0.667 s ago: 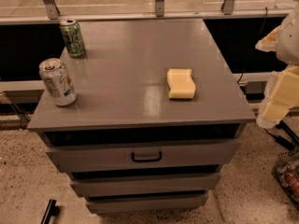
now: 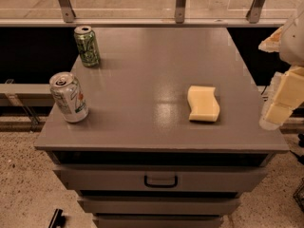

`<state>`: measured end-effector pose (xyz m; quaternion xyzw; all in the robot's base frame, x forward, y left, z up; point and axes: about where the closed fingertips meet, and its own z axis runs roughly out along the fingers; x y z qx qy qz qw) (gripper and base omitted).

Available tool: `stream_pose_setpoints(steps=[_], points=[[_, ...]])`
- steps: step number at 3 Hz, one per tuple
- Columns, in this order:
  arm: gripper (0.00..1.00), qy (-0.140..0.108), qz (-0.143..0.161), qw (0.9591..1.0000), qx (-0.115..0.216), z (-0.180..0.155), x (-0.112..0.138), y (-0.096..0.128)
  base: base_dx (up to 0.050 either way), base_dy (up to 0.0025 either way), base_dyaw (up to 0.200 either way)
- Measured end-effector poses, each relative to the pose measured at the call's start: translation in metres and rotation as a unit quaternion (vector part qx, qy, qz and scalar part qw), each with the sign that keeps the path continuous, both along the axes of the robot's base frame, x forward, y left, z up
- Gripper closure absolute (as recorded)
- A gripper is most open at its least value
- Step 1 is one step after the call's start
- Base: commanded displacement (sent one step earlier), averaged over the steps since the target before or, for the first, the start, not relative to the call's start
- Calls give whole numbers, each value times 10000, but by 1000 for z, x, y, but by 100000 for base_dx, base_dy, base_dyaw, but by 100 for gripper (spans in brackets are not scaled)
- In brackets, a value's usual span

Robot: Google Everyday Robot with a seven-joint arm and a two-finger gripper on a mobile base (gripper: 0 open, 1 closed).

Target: Pick sponge

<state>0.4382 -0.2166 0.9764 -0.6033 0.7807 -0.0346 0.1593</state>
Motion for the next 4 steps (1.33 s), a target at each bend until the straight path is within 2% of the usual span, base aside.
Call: stream_pose_setpoints(steps=[1, 3, 4], points=[[0, 16, -1, 10000, 31, -2, 15, 1, 0, 0, 0], [0, 133, -217, 9989, 388, -23, 66, -4, 0, 0, 0], [0, 301, -66, 9970, 716, -53, 80, 9, 0, 0, 0]])
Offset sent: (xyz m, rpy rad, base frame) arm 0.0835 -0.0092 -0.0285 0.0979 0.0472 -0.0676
